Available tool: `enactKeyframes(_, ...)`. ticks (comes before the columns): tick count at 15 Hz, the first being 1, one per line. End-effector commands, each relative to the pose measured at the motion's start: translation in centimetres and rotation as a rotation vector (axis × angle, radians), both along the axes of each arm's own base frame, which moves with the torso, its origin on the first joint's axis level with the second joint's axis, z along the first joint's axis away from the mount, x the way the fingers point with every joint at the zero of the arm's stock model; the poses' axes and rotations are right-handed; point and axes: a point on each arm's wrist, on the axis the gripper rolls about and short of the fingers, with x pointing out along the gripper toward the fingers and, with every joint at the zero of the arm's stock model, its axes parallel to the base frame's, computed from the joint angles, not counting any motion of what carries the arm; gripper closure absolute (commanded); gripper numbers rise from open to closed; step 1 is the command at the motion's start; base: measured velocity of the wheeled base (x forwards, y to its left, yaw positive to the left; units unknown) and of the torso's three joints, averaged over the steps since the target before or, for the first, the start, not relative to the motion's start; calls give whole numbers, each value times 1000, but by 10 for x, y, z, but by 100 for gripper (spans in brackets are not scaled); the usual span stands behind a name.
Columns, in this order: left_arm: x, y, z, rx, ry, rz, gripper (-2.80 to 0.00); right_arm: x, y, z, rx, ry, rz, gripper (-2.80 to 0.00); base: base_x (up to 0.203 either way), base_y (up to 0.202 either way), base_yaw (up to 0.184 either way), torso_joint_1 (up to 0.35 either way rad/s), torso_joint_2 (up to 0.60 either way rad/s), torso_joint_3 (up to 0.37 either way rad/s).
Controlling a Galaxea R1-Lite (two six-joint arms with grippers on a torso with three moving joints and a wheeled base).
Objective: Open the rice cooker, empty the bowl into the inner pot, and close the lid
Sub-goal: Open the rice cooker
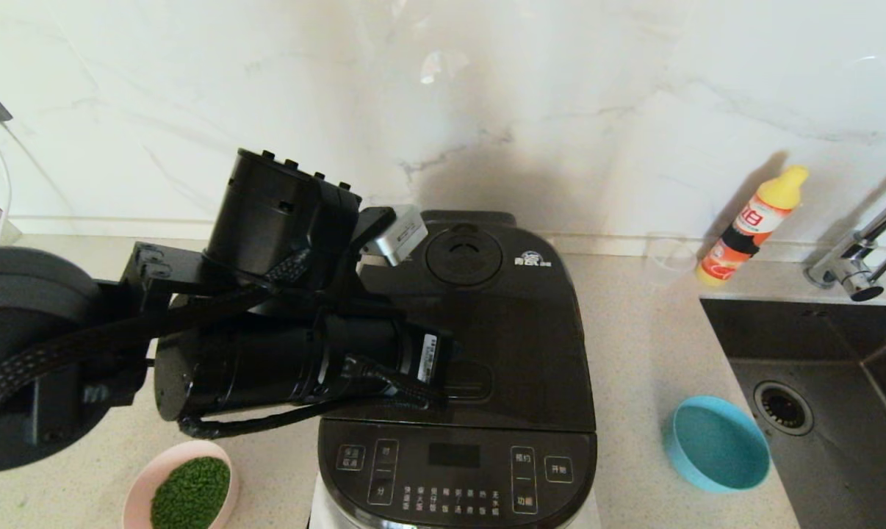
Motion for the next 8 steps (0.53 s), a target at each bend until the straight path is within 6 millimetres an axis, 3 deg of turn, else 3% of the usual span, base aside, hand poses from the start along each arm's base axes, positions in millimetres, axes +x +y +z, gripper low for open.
enactKeyframes(1, -9, 5, 4, -15, -2, -6, 0, 0, 0, 0, 0, 0, 1, 0, 0, 0, 0, 0, 0, 0)
enactKeyframes(4, -24, 3, -2, -4, 22, -44, 0, 0, 0, 0, 0, 0, 1, 0, 0, 0, 0, 0, 0, 0)
enactKeyframes(8, -29, 4, -17, 33, 49, -58, 0, 0, 0, 0, 0, 0, 1, 0, 0, 0, 0, 0, 0, 0)
